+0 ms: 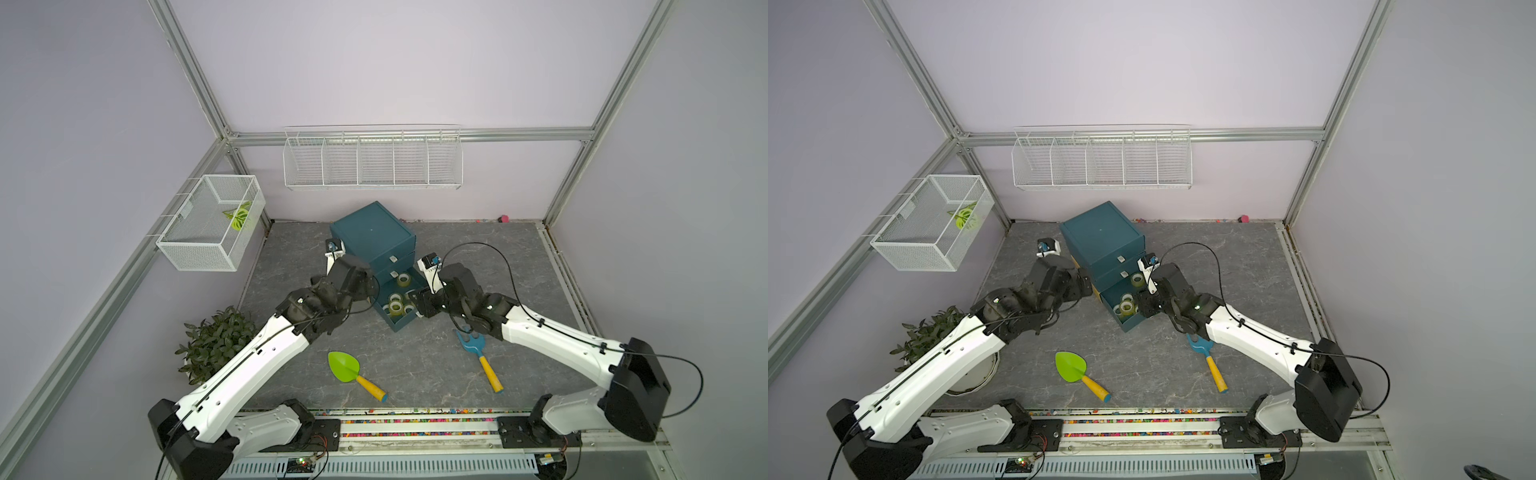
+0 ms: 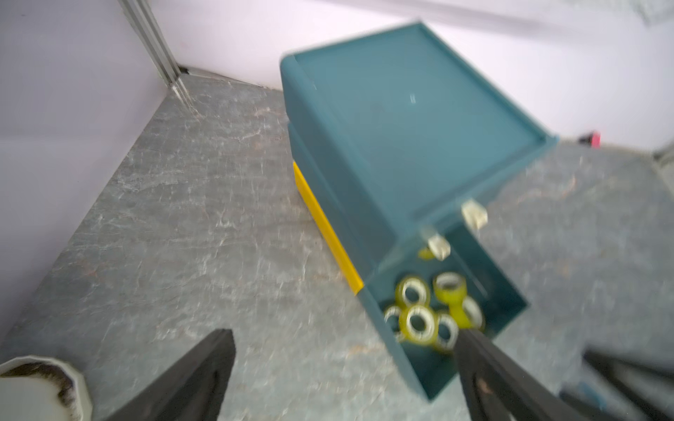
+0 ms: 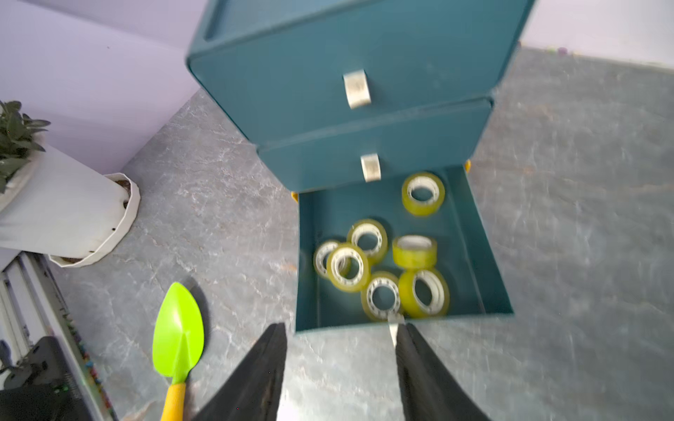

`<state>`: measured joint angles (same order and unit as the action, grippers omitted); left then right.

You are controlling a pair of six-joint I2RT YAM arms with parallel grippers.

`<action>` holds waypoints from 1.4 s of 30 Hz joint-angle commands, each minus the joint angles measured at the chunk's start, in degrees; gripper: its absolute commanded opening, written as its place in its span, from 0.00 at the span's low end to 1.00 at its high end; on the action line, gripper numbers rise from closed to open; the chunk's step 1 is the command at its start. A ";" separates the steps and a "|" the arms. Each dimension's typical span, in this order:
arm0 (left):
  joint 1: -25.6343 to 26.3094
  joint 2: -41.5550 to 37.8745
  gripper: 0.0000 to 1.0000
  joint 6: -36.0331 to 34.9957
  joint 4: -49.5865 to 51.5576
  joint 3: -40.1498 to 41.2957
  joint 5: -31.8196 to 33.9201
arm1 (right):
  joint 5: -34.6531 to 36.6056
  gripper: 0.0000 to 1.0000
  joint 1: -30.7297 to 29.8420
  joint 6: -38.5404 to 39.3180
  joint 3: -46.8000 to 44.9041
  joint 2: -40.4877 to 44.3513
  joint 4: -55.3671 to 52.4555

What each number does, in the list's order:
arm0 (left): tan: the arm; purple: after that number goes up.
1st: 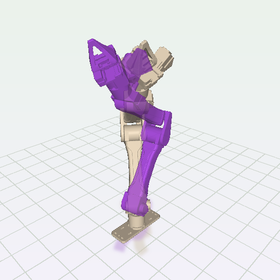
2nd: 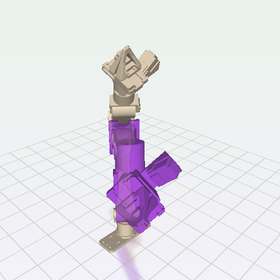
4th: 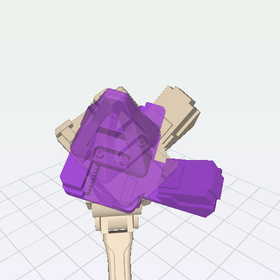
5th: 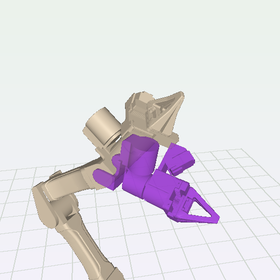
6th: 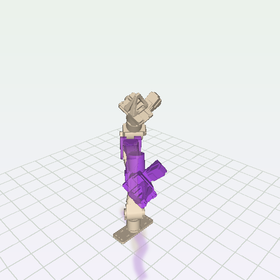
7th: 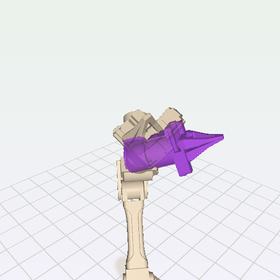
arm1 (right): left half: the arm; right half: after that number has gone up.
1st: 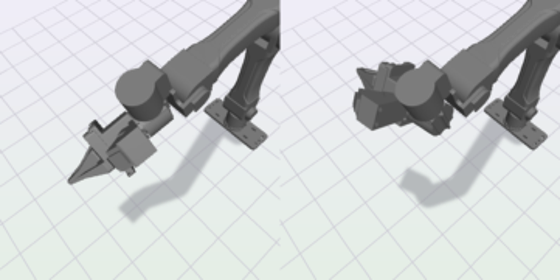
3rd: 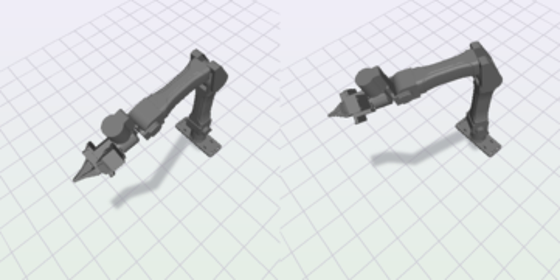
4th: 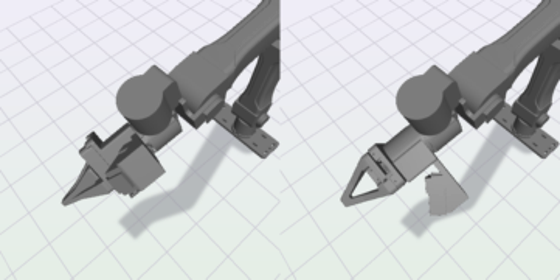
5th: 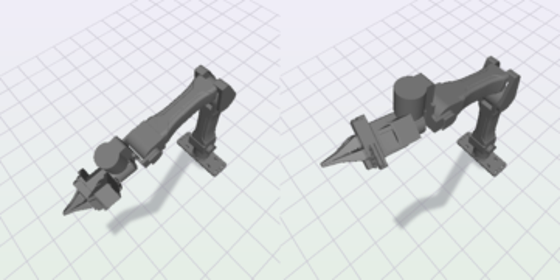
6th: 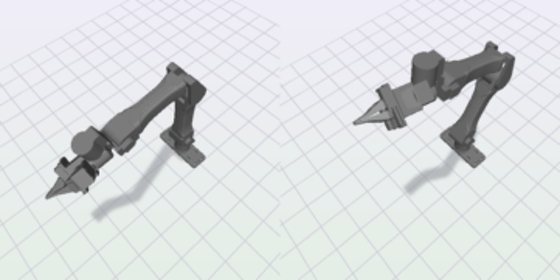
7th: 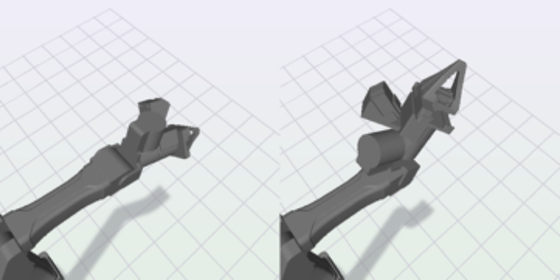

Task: Place the transparent tape into the drawer according to color
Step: Close the drawer in the storage box.

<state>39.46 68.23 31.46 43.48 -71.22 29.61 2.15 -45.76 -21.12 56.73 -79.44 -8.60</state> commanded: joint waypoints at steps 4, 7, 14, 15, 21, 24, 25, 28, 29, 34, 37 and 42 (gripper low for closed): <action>-7.16 9.61 0.70 -0.67 -4.95 -7.65 -5.72 | 1.10 0.41 2.14 -6.75 -7.87 4.23 0.10; -9.17 14.44 0.67 0.27 -4.19 -10.72 -6.08 | 0.75 0.38 3.72 -9.00 -10.08 4.14 -1.24; -10.46 19.75 0.64 0.29 -4.81 -12.01 -6.45 | -2.83 0.32 6.50 -11.82 -11.97 -1.05 0.29; -10.54 20.26 0.63 0.24 -4.81 -11.90 -6.62 | -3.15 0.32 6.60 -11.76 -11.54 -2.30 0.67; -10.72 22.28 0.62 0.22 -4.68 -11.63 -7.28 | -5.62 0.30 7.54 -12.00 -7.67 -11.13 5.49; -10.72 22.99 0.61 0.10 -4.64 -11.52 -7.74 | -7.17 0.29 8.61 -12.50 -5.53 -14.77 8.57; -10.72 23.32 0.61 0.10 -4.64 -11.50 -7.88 | -7.73 0.29 9.17 -12.92 -4.83 -15.90 9.72; -10.72 24.15 0.60 0.23 -4.30 -11.65 -8.33 | -9.31 0.29 10.13 -13.84 -2.67 -18.95 12.92; -10.72 24.36 0.59 0.56 -4.09 -11.63 -8.41 | -9.82 0.29 10.40 -14.10 -1.84 -20.32 13.76; -10.72 25.15 0.57 1.39 -4.00 -10.55 -9.35 | -12.49 0.28 11.13 -15.99 3.51 -27.01 16.79; -10.72 25.48 0.56 1.76 -3.85 -9.91 -9.72 | -13.52 0.27 11.41 -17.62 5.85 -30.24 19.40; -10.72 26.03 0.55 2.11 -3.76 -9.24 -10.09 | -17.23 0.27 12.33 -20.94 9.12 -35.39 25.00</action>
<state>29.08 91.57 33.67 34.11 -82.48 21.37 -12.25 -34.28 -38.79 63.99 -112.68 9.96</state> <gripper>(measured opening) 0.554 0.271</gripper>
